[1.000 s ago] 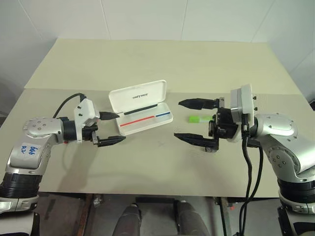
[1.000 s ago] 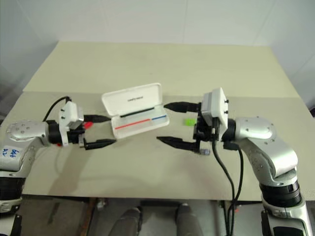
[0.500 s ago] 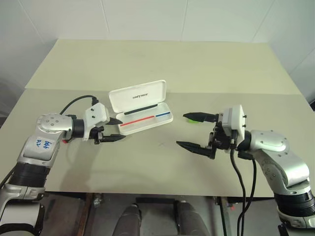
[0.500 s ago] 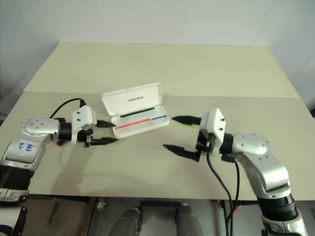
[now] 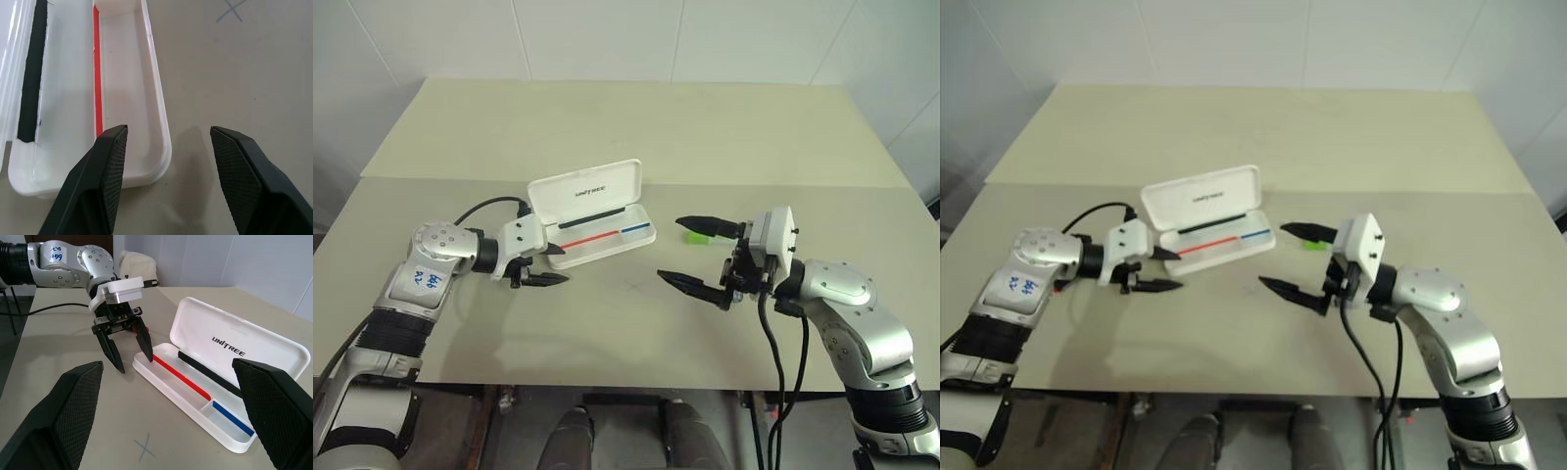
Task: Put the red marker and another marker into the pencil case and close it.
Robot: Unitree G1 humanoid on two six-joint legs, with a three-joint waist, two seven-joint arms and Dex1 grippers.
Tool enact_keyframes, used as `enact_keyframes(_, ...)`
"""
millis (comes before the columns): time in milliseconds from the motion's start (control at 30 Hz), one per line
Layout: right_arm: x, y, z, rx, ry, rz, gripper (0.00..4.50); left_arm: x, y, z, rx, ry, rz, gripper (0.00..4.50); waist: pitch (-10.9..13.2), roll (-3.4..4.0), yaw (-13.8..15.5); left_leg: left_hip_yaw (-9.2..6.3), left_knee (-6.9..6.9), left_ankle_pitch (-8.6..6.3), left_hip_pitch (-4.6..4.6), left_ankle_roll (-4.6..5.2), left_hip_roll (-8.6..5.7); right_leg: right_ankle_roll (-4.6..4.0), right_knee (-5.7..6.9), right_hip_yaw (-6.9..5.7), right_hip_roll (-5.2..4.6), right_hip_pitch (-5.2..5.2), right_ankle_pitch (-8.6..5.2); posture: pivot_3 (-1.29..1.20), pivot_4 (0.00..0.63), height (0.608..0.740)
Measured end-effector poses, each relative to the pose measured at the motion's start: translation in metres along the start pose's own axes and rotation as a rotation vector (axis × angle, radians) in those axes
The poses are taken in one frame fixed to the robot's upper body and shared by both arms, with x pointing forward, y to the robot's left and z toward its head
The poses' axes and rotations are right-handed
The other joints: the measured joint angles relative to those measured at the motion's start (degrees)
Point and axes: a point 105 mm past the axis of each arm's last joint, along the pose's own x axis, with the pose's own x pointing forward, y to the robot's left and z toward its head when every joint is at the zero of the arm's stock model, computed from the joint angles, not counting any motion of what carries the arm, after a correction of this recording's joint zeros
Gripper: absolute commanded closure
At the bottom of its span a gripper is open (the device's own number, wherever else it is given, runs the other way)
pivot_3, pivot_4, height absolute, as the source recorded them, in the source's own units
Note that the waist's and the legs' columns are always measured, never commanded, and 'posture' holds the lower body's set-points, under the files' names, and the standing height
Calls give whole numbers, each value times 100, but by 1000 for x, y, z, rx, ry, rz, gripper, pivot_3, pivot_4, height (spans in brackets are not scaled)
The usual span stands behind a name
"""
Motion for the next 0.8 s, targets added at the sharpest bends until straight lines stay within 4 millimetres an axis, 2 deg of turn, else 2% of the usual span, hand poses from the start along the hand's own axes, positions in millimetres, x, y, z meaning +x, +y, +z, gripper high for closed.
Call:
enact_keyframes(167,0,-2,0,-1,-1,-16,0,6,-1,-1,-3,1,4,1646,0,0,-12,0,-1,0,1,0,1,0,1,0,1,-1,0,0,150,740)
enact_keyframes(267,1,-2,2,-4,-6,-20,0,9,-1,-1,-12,-1,1,2176,0,0,-4,-1,1,0,0,0,0,0,1,0,1,0,0,0,150,740)
enact_keyframes(500,2,-4,5,-8,-16,-31,0,9,1,-1,-25,10,15,4474,0,0,-16,-1,0,0,2,0,1,0,1,1,2,0,0,0,150,740)
enact_keyframes(800,4,-4,9,-14,-31,-32,0,9,-1,1,-12,13,3,4474,0,0,-4,-1,2,0,2,-1,1,0,4,0,2,1,1,0,150,740)
